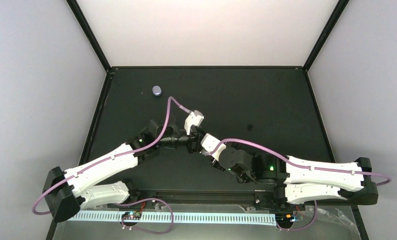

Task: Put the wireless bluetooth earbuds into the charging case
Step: Pick up the charging case at the center of the board.

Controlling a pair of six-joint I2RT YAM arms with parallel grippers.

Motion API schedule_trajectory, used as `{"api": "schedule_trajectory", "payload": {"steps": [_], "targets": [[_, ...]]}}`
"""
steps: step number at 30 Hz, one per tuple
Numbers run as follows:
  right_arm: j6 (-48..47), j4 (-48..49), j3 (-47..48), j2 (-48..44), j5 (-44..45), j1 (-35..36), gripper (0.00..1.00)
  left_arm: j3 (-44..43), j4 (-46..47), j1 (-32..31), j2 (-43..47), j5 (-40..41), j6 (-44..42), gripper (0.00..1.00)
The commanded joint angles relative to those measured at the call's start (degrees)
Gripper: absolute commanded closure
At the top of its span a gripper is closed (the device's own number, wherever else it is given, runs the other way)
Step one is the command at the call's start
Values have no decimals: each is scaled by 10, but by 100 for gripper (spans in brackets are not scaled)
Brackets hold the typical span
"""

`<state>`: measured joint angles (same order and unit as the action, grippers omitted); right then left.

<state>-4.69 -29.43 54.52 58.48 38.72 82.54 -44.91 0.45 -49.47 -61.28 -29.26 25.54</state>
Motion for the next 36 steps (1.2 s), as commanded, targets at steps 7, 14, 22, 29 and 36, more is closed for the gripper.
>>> {"api": "schedule_trajectory", "payload": {"steps": [7,14,22,29,36], "targets": [[-2,21,20,-4,8,3,61,-23,2,-8,9,-5,-1,85],[49,8,31,-34,-46,0,13,-14,9,0,50,62,7,98],[137,54,19,-142,-220,-100,11,27,59,17,124,69,-32,98],[162,94,15,-167,-359,-161,15,70,108,17,183,-36,-91,98],[169,126,-7,-164,-424,-161,24,61,133,17,182,-62,-84,98]]}}
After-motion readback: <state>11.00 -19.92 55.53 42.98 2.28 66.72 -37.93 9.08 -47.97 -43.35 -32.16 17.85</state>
